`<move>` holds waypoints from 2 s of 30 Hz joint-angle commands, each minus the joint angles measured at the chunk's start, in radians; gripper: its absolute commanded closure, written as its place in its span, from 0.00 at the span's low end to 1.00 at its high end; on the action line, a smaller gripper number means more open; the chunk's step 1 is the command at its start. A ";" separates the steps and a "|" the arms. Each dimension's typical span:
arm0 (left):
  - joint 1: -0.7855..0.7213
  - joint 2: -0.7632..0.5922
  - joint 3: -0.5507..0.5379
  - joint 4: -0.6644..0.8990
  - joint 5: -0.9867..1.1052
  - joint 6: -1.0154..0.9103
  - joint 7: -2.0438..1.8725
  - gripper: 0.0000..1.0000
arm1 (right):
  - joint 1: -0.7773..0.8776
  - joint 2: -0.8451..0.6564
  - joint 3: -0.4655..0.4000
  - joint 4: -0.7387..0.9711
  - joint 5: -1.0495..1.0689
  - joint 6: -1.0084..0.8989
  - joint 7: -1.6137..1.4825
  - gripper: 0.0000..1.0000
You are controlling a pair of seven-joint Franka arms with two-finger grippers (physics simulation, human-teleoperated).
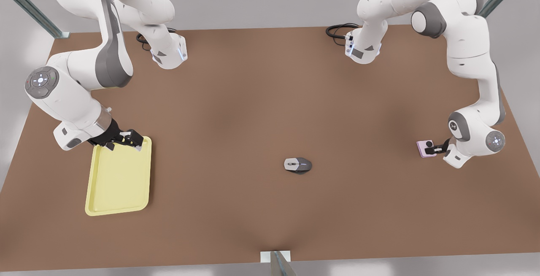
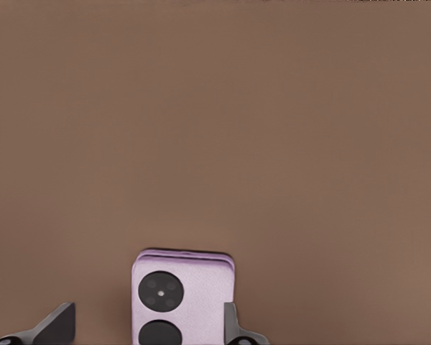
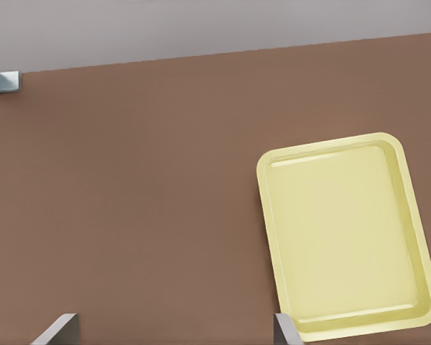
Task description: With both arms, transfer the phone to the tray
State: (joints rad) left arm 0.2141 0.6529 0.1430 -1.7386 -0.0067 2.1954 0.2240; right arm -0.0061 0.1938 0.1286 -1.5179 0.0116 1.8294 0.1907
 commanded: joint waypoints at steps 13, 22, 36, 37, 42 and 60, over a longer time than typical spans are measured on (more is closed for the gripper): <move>0.001 -0.018 -0.005 -0.053 -0.059 0.009 0.209 0.00 | 0.000 0.001 0.002 -0.001 -0.004 -0.001 0.016 0.00; 0.001 0.022 -0.003 -0.056 -0.061 0.069 0.202 0.00 | 0.000 0.006 0.000 -0.001 -0.004 0.001 0.016 0.00; -0.010 -0.013 -0.005 -0.055 -0.061 0.046 0.092 0.20 | -0.002 0.006 0.000 0.001 -0.002 0.001 0.015 0.00; -0.019 -0.019 -0.007 -0.053 -0.061 0.043 0.068 0.19 | -0.002 0.007 0.000 0.001 -0.002 0.001 0.015 0.00; -0.301 -0.104 -0.033 -0.055 -0.067 -0.094 -0.363 0.19 | -0.002 0.007 0.000 -0.001 -0.002 0.001 0.015 0.00; -1.098 0.220 -0.077 0.478 -0.160 -0.229 -1.562 0.19 | -0.002 0.007 0.000 0.001 -0.001 0.002 0.015 0.00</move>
State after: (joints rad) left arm -0.8773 0.8582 0.0658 -1.2684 -0.1541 1.9615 -0.5718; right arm -0.0075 0.2020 0.1286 -1.5177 0.0098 1.8309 0.2068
